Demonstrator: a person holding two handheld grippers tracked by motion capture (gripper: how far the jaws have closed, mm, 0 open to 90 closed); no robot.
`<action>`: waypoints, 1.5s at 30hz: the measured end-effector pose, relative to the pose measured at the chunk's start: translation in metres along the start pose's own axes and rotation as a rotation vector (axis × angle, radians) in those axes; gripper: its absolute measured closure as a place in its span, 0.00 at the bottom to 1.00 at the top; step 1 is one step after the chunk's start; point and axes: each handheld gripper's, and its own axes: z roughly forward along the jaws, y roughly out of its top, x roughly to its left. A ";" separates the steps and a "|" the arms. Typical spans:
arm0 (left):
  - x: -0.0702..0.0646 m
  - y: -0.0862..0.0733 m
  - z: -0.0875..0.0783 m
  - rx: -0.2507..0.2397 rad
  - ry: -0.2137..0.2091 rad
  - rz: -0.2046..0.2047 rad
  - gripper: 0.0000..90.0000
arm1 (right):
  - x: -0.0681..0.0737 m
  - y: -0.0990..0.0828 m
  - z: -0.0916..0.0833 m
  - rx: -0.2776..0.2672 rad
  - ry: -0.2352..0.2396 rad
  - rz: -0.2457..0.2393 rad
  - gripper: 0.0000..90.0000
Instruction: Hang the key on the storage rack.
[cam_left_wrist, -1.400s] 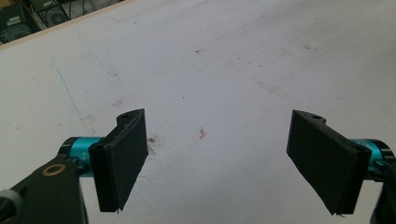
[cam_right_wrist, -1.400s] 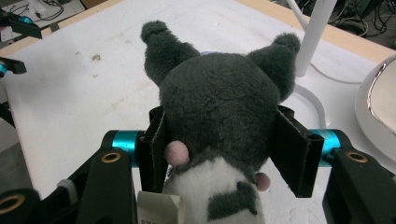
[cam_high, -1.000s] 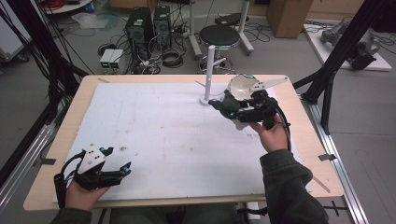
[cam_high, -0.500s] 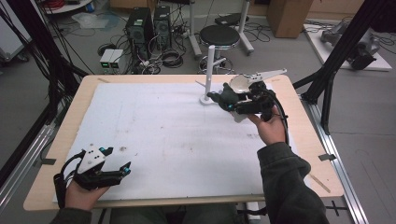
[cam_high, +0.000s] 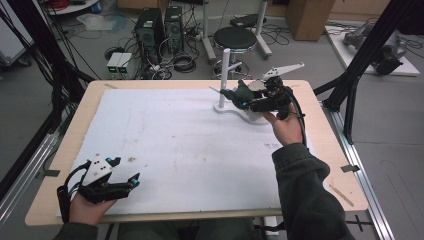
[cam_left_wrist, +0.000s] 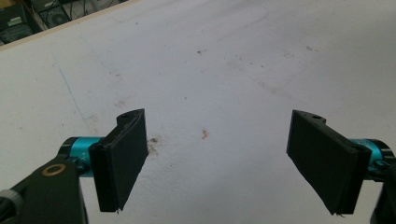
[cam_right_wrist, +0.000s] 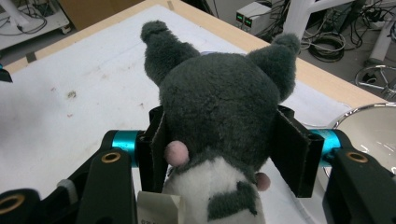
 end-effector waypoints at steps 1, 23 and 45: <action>0.000 0.000 0.000 0.000 0.000 0.000 0.23 | -0.001 0.001 0.000 0.001 0.000 -0.001 0.48; 0.000 0.000 0.000 -0.002 0.001 0.002 0.23 | -0.014 0.029 0.007 -0.010 -0.036 0.021 0.48; 0.000 0.000 0.000 -0.001 0.003 0.006 0.23 | -0.026 0.030 0.026 0.024 -0.079 0.062 0.47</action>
